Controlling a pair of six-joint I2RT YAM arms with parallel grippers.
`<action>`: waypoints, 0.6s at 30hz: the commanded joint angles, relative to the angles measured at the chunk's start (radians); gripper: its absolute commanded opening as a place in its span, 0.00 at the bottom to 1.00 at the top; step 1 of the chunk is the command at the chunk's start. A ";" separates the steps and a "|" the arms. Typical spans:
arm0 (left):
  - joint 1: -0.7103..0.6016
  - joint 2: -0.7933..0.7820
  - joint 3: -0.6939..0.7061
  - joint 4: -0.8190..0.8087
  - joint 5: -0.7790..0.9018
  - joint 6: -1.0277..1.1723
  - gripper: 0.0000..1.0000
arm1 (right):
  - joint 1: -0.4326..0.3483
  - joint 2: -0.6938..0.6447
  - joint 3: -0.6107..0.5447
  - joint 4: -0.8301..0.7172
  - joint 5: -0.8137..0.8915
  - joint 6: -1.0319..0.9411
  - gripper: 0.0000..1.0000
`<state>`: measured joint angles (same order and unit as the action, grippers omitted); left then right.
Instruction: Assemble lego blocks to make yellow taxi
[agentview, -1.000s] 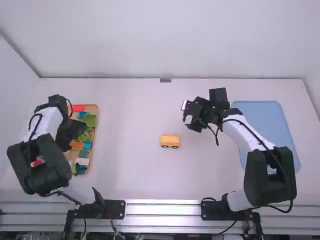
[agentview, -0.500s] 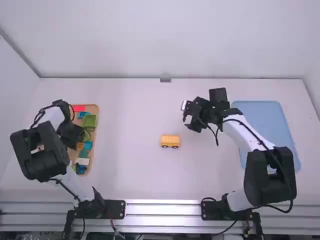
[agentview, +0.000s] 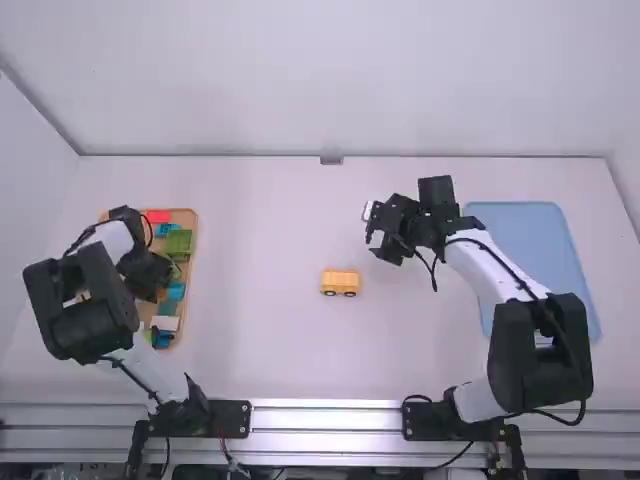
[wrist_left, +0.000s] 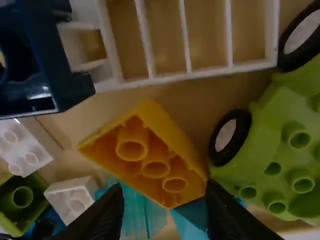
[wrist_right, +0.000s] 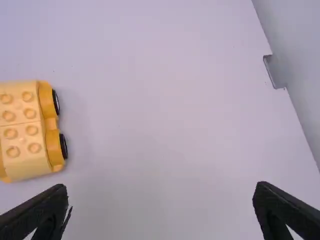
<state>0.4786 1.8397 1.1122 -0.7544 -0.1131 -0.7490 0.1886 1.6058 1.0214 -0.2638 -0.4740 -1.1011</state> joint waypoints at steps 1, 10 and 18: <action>0.002 0.005 -0.004 -0.007 -0.011 0.008 0.45 | 0.003 -0.010 0.004 -0.001 -0.031 0.004 0.98; -0.002 0.005 -0.023 0.024 -0.035 -0.032 0.46 | 0.003 -0.010 0.004 0.002 -0.031 0.005 0.98; 0.011 0.005 -0.027 0.041 -0.035 -0.089 0.47 | 0.003 -0.010 0.004 0.002 -0.031 0.004 0.98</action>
<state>0.4824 1.8393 1.0996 -0.7113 -0.1356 -0.8024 0.1886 1.6058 1.0214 -0.2611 -0.4915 -1.1027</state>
